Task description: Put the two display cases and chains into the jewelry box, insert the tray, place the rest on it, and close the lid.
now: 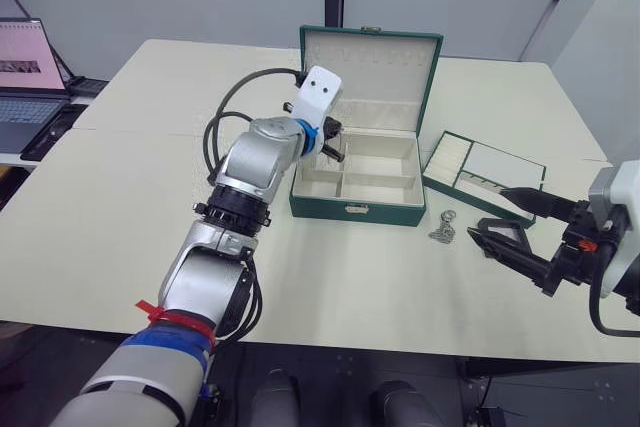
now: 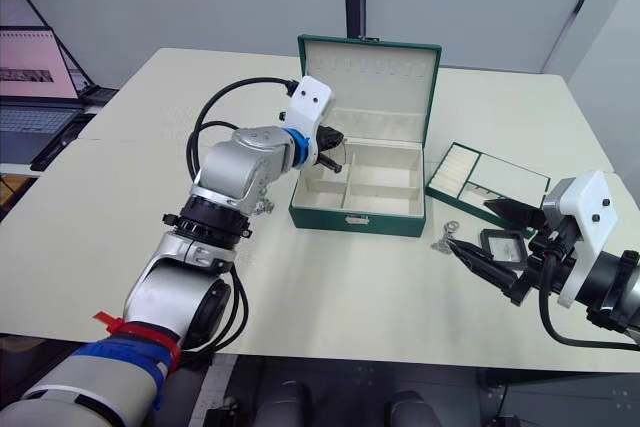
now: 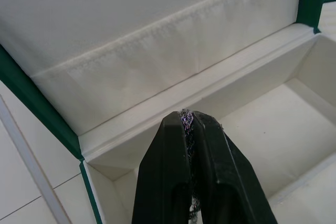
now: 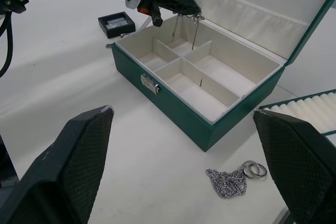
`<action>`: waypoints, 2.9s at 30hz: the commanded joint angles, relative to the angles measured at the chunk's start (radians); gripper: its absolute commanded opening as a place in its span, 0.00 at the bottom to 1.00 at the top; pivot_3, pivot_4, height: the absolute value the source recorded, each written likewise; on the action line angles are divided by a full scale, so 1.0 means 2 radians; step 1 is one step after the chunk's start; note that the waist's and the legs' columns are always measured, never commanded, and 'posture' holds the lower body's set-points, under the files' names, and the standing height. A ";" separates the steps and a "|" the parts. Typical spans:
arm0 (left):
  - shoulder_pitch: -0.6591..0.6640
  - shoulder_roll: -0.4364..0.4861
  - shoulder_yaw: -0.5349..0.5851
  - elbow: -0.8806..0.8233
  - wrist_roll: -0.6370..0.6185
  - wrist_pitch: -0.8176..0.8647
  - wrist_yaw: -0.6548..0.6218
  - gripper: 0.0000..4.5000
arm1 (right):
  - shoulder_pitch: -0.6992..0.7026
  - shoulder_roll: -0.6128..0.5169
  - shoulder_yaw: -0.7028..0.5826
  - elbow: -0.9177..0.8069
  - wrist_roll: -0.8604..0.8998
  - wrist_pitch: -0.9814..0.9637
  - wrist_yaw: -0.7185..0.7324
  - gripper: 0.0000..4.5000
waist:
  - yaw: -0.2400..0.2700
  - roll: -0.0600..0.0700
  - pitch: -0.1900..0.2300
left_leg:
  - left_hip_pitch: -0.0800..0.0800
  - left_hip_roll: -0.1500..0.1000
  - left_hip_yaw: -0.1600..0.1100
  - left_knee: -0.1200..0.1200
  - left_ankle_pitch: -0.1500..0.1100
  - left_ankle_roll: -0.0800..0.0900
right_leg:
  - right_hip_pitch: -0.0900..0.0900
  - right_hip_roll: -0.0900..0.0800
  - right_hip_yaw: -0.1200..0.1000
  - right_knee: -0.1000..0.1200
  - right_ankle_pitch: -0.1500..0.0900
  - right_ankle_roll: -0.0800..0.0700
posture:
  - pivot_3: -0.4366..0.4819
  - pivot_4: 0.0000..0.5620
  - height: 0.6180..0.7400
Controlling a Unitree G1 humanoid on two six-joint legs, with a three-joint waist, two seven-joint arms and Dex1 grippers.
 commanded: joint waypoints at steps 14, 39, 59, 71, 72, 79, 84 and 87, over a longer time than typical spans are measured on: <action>-0.026 -0.006 0.010 0.034 0.030 -0.035 -0.008 0.00 | 0.020 -0.014 -0.039 -0.016 0.021 -0.005 -0.010 1.00 | 0.000 0.000 0.000 | 0.000 0.000 0.000 0.000 0.000 0.000 | 0.000 0.000 0.000 0.000 0.000 0.000 | 0.48 0.27 1.00; 0.163 0.144 0.089 -0.306 -0.139 0.048 -0.241 0.72 | 0.018 0.017 0.032 -0.032 0.005 -0.021 -0.021 1.00 | -0.008 0.001 0.000 | 0.000 0.001 0.000 0.000 0.000 0.000 | 0.000 0.000 -0.001 0.001 0.000 0.000 | 0.48 0.27 1.00; 0.599 0.323 0.338 -0.419 -0.262 -0.077 -0.444 0.99 | 0.221 0.094 0.079 -0.080 -0.109 -0.071 0.049 1.00 | -0.013 0.001 -0.001 | 0.001 0.001 -0.001 0.000 -0.001 0.002 | 0.001 0.000 -0.001 0.000 0.000 0.000 | 0.48 0.27 1.00; 0.569 0.326 0.314 -0.436 -0.281 -0.072 -0.399 0.99 | 0.210 0.093 0.091 -0.075 -0.107 -0.081 0.055 1.00 | -0.013 0.001 -0.001 | 0.001 0.001 -0.001 0.000 -0.001 0.002 | 0.000 0.000 -0.001 0.000 0.000 0.000 | 0.48 0.27 1.00; 0.561 0.325 0.310 -0.441 -0.282 -0.067 -0.390 0.99 | 0.204 0.091 0.094 -0.075 -0.107 -0.080 0.055 1.00 | -0.013 0.001 -0.001 | 0.001 0.001 -0.001 0.000 -0.001 0.002 | 0.000 0.000 -0.001 0.000 0.000 0.000 | 0.48 0.27 1.00; 0.459 0.312 0.267 -0.445 -0.290 0.014 -0.275 0.99 | 0.066 0.057 0.143 -0.060 -0.073 -0.051 0.017 1.00 | -0.014 0.001 -0.001 | 0.001 0.001 -0.001 0.000 -0.001 0.002 | 0.000 0.000 -0.001 0.000 0.000 0.000 | 0.48 0.27 1.00; 0.452 0.307 0.263 -0.454 -0.301 0.063 -0.228 0.99 | -0.050 0.050 0.200 -0.055 -0.078 -0.034 -0.020 1.00 | -0.016 0.001 -0.001 | 0.001 0.001 -0.001 -0.001 -0.001 0.002 | 0.000 0.000 -0.001 0.000 0.000 0.000 | 0.48 0.27 1.00; 0.462 0.309 0.266 -0.452 -0.299 0.062 -0.224 0.99 | -0.092 0.053 0.220 -0.049 -0.075 -0.026 -0.035 1.00 | -0.015 0.001 -0.001 | 0.001 0.001 -0.001 -0.001 -0.001 0.002 | 0.000 0.000 -0.001 0.000 0.000 0.000 | 0.48 0.27 1.00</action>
